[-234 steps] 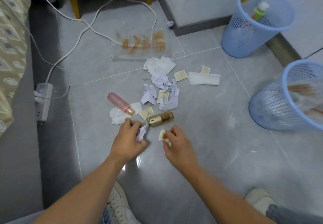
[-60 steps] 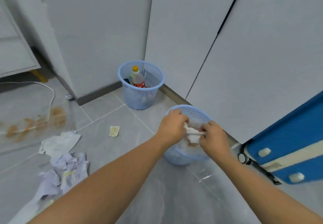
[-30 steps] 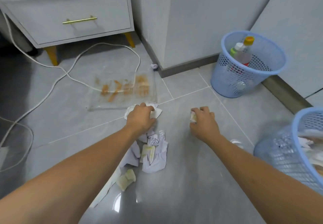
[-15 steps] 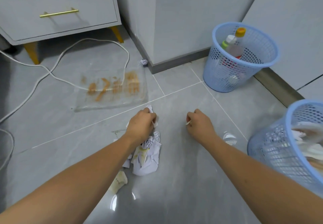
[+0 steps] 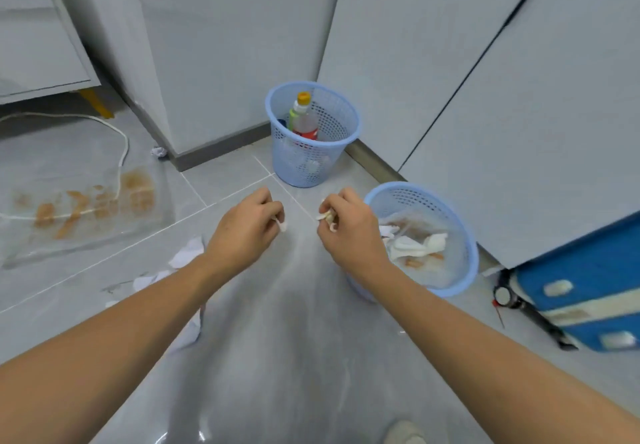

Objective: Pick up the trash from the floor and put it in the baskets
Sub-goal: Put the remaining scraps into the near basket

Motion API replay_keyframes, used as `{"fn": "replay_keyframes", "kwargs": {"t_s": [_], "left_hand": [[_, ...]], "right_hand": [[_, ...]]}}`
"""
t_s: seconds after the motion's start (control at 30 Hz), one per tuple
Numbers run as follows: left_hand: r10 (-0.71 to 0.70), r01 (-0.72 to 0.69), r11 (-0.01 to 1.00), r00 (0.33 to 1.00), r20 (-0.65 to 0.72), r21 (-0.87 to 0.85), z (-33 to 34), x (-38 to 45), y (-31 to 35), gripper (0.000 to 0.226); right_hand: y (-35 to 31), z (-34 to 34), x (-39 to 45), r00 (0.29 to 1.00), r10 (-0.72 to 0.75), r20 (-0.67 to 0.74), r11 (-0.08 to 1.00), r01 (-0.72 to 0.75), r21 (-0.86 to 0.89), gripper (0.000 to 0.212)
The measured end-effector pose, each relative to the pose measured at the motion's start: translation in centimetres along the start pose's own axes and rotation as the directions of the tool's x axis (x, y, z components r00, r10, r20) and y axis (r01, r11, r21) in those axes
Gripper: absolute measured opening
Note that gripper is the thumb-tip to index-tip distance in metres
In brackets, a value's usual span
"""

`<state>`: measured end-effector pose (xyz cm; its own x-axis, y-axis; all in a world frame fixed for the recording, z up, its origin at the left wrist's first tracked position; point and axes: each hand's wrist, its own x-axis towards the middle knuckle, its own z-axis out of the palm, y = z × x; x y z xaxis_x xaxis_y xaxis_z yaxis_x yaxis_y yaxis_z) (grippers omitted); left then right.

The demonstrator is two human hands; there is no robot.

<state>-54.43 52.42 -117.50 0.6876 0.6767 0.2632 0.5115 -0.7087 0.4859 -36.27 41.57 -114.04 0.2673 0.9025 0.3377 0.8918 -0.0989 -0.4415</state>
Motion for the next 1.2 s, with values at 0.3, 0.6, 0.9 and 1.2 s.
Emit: {"fn": "replay_keyframes", "kwargs": {"t_s": [0.3, 0.6, 0.9, 1.2], "left_hand": [[0.193, -0.198, 0.968, 0.980, -0.047, -0.154, 5.1, 6.8, 16.0, 0.010], [0.204, -0.234, 0.960, 0.962, 0.184, 0.156, 6.3, 4.9, 17.5, 0.050], [-0.100, 0.095, 0.985, 0.994, 0.033, 0.142, 0.6, -8.6, 6.2, 0.021], [-0.492, 0.467, 0.859, 0.866, 0.087, 0.210, -2.0, -23.7, -7.3, 0.032]], "right_hand": [[10.3, -9.9, -4.5, 0.967, 0.224, -0.124, 0.958, -0.242, -0.156, 0.015], [11.5, -11.6, -6.3, 0.946, 0.324, 0.003, 0.896, -0.306, -0.320, 0.029], [-0.7, -4.3, -5.3, 1.000, 0.020, -0.005, 0.997, -0.020, -0.078, 0.013], [-9.5, 11.4, -8.8, 0.872, -0.014, 0.489, 1.000, 0.006, 0.019, 0.024]]}}
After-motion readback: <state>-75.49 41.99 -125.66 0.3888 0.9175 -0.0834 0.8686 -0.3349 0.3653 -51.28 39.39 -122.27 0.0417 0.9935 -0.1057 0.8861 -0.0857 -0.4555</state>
